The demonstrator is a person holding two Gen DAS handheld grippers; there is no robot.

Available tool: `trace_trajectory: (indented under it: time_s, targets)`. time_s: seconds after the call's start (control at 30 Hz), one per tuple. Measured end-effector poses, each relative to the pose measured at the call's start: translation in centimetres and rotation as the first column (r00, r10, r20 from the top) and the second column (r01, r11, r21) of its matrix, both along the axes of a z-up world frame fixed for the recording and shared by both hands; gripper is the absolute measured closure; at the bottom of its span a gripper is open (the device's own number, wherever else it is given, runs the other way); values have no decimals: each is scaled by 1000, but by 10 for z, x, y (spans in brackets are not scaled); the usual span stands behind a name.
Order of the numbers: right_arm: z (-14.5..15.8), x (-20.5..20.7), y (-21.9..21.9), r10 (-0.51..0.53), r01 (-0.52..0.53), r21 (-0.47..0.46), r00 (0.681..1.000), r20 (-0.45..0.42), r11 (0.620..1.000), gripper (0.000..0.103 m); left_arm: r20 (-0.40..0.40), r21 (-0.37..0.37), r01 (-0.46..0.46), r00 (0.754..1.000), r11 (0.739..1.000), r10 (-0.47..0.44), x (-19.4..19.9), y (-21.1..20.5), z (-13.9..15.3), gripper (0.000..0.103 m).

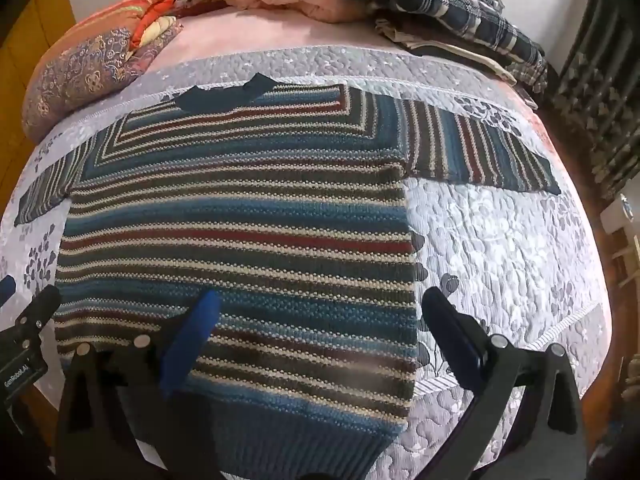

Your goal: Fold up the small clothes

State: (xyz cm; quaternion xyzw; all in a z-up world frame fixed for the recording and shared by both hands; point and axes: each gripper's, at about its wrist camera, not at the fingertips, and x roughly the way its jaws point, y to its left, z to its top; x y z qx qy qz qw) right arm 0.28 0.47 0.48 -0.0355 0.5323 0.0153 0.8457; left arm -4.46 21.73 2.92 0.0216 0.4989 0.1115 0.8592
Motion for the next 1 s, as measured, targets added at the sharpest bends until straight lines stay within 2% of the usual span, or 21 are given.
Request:
trace_trajectory:
  time_s: [1.0]
  targets:
    - [-5, 2, -11, -25, 26, 14, 1000, -14, 1000, 3, -10, 4, -14, 1000, 1000, 14, -1, 3, -2, 4]
